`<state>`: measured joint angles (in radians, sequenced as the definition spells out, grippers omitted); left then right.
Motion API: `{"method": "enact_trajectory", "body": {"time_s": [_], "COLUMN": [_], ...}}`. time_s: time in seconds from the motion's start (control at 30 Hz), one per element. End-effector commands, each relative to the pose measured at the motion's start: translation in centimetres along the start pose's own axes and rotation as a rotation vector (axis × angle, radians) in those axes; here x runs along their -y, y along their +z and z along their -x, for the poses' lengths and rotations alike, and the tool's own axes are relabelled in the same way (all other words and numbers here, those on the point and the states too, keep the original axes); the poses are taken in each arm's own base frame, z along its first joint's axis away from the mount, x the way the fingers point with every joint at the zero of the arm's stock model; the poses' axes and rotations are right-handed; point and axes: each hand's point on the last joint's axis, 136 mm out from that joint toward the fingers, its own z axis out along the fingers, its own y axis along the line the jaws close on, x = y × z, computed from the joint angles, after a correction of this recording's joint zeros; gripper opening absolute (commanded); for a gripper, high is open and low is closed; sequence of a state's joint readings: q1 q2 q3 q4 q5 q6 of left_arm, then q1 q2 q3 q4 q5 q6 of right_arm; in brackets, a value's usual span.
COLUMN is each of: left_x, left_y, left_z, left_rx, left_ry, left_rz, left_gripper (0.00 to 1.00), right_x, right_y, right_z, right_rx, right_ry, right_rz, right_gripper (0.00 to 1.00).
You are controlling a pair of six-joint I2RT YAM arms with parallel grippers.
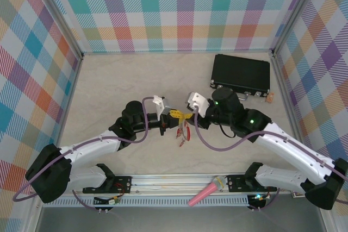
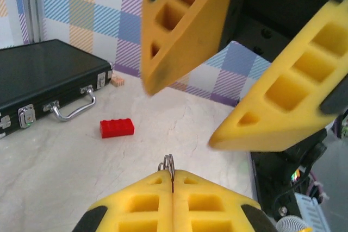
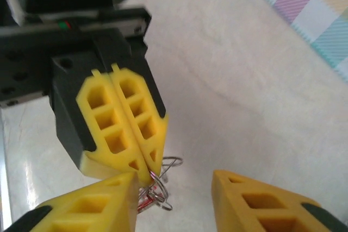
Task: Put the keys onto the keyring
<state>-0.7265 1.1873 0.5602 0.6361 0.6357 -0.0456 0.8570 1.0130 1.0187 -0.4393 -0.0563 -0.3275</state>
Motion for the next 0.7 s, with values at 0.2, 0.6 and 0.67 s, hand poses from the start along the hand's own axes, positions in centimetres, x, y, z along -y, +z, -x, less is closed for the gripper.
{"method": "enact_trajectory", "body": {"time_s": [0.2, 0.6, 0.67], "left_x": [1.2, -0.6, -0.7], "left_y": [-0.4, -0.1, 0.1], "left_z": [6.4, 9.8, 10.1], "left_rx": [0.248, 0.44, 0.443], "left_ry": [-0.034, -0.118, -0.109], "left_rz": [-0.053, -0.095, -0.097], "left_gripper": [0.0, 0.0, 0.0], "right_x": [0.8, 4.5, 4.7], "right_y": [-2.8, -3.9, -4.0], "right_z": [3.0, 3.4, 3.5], "right_rx": [0.318, 0.473, 0.487], "right_ry": [0.222, 0.488, 0.505], "right_rz": [-0.005, 0.11, 0.138], "right_gripper": [0.4, 0.41, 0.41]}}
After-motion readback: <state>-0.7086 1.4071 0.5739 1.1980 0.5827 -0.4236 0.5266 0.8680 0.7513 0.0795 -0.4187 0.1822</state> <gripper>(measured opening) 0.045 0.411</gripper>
